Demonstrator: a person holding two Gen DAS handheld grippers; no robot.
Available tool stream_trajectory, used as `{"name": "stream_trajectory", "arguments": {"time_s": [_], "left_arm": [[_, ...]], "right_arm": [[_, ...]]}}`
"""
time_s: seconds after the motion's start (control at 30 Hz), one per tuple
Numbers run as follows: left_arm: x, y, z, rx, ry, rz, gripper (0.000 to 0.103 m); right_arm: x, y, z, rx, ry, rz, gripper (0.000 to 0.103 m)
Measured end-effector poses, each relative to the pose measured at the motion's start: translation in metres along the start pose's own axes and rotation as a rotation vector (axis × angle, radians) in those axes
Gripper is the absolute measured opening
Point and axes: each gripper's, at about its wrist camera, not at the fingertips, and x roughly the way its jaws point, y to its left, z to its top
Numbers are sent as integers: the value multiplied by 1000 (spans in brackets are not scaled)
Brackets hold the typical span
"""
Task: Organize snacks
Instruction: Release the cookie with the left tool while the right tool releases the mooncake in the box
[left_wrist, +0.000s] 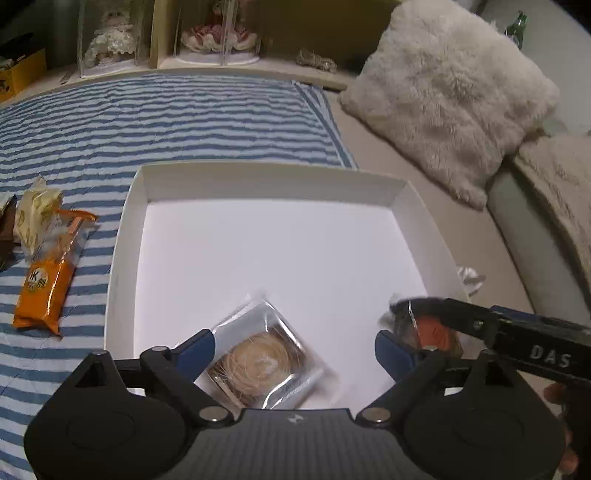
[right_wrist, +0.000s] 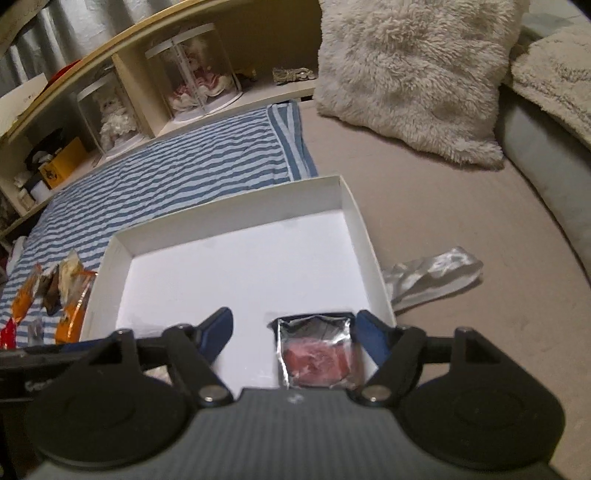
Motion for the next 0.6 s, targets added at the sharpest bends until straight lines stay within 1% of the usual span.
{"name": "stream_trajectory", "arguments": {"time_s": [0.03,0.17,0.4,0.53,0.6], "left_arm": [[0,0,-2,2,7,3,99],[-2,1,-11,31,30,21,100],[-17,3,-21,58,24,43,103],[-27,5,-25,70,14,51,103],[-33,7,-28,73,5,44,103]], "right_arm": [[-2,0,-1,-5,7,-3,80],[-8,-3,-9,-13,33,-17,82],[-20,-6,-25,-34,52,-39,87],[-27,-4,-32,-44,45,-43,95],[-30,-3,-35,-46,42,-54,98]]}}
